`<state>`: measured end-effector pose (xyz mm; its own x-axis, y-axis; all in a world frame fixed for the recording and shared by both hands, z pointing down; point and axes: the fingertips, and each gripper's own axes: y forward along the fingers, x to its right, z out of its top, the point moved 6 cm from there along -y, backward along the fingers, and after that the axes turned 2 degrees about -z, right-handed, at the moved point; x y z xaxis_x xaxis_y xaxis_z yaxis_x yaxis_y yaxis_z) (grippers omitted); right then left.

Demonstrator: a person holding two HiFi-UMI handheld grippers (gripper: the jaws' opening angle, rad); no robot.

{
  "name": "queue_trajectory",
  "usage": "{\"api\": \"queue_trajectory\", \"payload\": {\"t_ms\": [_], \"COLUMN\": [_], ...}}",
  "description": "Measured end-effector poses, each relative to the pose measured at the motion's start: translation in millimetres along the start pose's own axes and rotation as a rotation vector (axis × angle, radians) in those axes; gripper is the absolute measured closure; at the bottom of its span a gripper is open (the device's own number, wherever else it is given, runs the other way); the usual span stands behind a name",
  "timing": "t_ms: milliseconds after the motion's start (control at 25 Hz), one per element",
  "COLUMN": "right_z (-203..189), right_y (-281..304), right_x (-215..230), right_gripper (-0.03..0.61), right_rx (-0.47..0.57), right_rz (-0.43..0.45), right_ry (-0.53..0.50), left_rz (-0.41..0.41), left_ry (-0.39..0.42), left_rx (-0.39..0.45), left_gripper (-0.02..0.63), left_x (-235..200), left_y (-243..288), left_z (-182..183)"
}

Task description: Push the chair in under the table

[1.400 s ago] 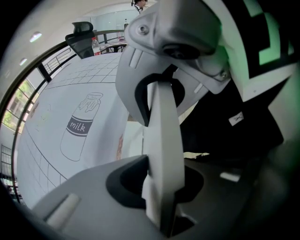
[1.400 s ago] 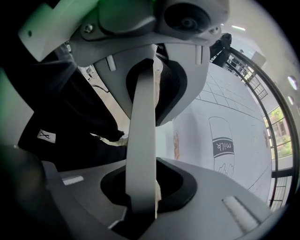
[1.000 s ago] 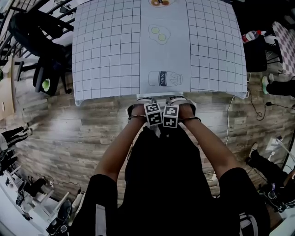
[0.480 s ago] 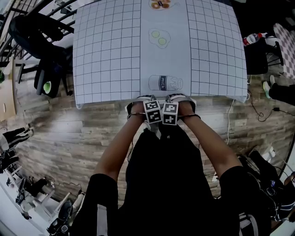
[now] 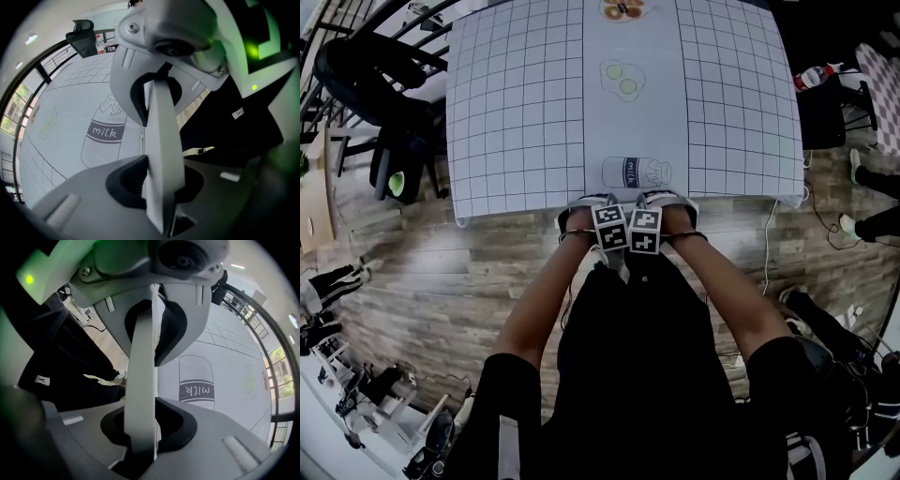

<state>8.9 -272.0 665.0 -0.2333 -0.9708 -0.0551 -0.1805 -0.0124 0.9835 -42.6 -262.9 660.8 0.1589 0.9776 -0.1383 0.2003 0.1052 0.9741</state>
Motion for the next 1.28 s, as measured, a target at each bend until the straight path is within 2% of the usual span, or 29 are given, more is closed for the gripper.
{"api": "queue_trajectory", "payload": {"t_ms": [240, 800, 1280], "right_z": [11, 8, 12], "right_y": [4, 10, 11], "right_x": [3, 0, 5], "right_gripper": [0.503, 0.486, 0.502], "right_rx": [0.004, -0.011, -0.007], "right_rz": [-0.002, -0.015, -0.021], "right_ry": [0.015, 0.021, 0.035], "left_rz": [-0.001, 0.026, 0.019], "left_ry": [0.008, -0.014, 0.005], "left_rx": [-0.007, 0.015, 0.007], "left_gripper": [0.525, 0.511, 0.511], "left_x": [-3, -1, -8], "left_y": [-1, 6, 4], "left_z": [-12, -13, -16]}}
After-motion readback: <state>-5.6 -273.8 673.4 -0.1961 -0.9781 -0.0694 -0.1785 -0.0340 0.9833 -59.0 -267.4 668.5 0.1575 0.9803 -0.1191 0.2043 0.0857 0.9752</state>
